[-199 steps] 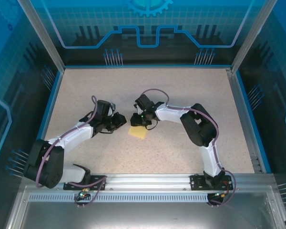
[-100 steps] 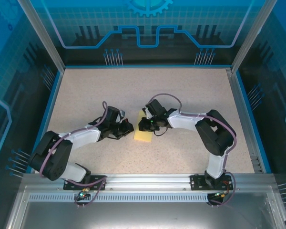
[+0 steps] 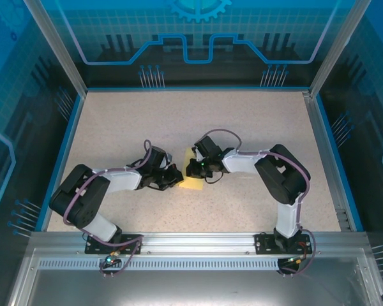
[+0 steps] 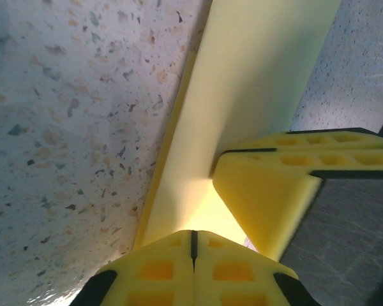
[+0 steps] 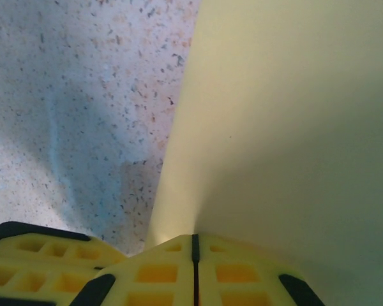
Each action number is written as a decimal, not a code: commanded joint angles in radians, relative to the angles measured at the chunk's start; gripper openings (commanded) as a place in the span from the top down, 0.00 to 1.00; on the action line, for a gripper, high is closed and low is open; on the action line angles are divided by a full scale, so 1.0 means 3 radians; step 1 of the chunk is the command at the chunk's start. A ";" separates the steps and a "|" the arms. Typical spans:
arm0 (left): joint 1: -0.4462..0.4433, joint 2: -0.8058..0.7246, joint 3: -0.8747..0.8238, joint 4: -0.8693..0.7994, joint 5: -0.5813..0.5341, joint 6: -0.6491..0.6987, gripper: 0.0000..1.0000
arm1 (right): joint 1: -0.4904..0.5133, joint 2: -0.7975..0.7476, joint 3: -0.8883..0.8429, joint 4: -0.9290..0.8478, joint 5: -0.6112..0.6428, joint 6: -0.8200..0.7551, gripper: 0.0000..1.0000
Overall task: Fold a paper plane with a square sheet of paper (pick it up from the middle)
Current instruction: Third fold the triangle at the center of the table.
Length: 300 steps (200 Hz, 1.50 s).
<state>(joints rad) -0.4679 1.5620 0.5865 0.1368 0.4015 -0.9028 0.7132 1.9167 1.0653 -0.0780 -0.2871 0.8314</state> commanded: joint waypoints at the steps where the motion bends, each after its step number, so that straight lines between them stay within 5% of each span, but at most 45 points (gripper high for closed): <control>1: -0.0015 0.0012 -0.0014 -0.0127 -0.0014 0.0081 1.00 | -0.0030 0.0081 0.0110 -0.0013 -0.0111 -0.0010 0.93; 300: -0.0014 0.0138 -0.0140 -0.0327 -0.0289 0.0114 1.00 | 0.0012 0.0136 -0.0063 -0.0130 -0.0254 -0.0215 0.93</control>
<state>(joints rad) -0.4679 1.5814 0.5667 0.1211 0.3820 -0.8845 0.7338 1.9446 1.0595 -0.0517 -0.3679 0.8032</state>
